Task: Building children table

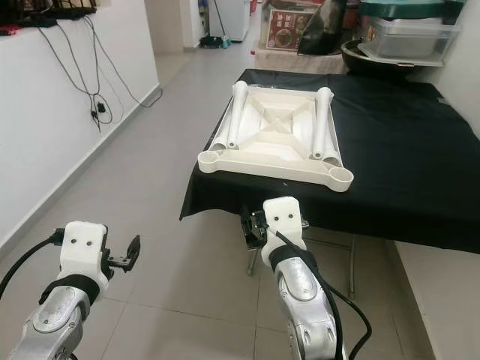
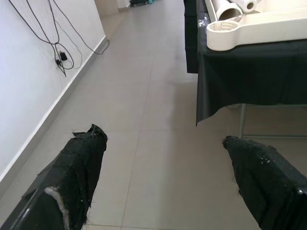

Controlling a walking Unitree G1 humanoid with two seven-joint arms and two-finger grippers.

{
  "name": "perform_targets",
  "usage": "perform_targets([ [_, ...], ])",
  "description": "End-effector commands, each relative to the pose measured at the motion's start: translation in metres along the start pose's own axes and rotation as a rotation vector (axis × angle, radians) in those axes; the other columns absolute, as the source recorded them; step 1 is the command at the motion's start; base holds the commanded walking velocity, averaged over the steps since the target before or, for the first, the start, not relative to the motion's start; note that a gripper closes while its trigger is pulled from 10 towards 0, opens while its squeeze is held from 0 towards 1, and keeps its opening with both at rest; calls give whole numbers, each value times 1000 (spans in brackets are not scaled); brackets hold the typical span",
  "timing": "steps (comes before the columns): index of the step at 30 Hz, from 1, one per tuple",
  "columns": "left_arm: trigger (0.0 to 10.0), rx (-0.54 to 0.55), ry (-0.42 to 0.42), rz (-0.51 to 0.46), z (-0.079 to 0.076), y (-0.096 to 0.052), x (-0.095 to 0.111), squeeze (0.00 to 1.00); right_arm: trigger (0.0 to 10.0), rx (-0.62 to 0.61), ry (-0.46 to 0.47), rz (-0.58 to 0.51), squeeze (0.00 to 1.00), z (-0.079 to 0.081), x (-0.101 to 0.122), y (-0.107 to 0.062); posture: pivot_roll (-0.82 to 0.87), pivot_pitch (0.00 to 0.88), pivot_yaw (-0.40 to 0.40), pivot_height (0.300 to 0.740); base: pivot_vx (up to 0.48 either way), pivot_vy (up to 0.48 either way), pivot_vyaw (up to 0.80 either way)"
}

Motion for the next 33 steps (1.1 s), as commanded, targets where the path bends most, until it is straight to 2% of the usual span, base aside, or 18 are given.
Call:
perform_targets([
  [1, 10000, 16, -4, -25, -1, -1, 5, 0, 10000, -18, -25, -40, 0, -2, 6, 2, 43, 0, -41, 740, 0, 0, 0],
  [4, 10000, 25, -6, -57, -1, 0, 11, 0, 10000, -22, -21, -57, 0, -4, 9, 4, 44, 0, -42, 740, 0, 0, 0],
  [7, 10000, 32, -9, -145, -1, -2, 26, 0, 10000, -15, 3, -139, 0, -3, 24, 9, 56, 0, -51, 740, 0, 0, 0],
  [10, 10000, 30, -6, -158, 0, -2, 29, 0, 10000, -11, 1, -151, 0, -3, 27, 9, 56, 0, -51, 740, 0, 0, 0],
  [14, 10000, 3, 24, -223, -5, -5, 38, 0, 10000, 0, 19, -160, 0, 1, 30, 15, 68, 0, -57, 740, 0, 0, 0],
  [20, 10000, -49, 20, -220, -13, -4, 37, 0, 10000, -15, 40, -152, 0, 2, 30, 18, 59, 0, -33, 740, 0, 0, 0],
  [24, 10000, -50, -1, -240, -11, -1, 42, 0, 10000, -26, 74, -148, 0, 1, 29, 19, 59, 0, -29, 740, 200, 0, 0],
  [33, 10000, -53, 3, -242, -12, 2, 41, 0, 10000, -40, 70, -144, 0, -2, 28, 20, 44, 0, -25, 740, 207, 0, 0],
])
Point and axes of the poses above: a point about 5 cm out from each wrist's last joint towards the gripper, its own y axis pointing out of the wrist towards the gripper, its own x axis along the axis of the wrist's last joint, z = x × y, the point moved 4 cm from there along y, pointing out of the wrist towards the gripper, and after that the axes turned 12 degrees about -y, right-handed, at the moved point
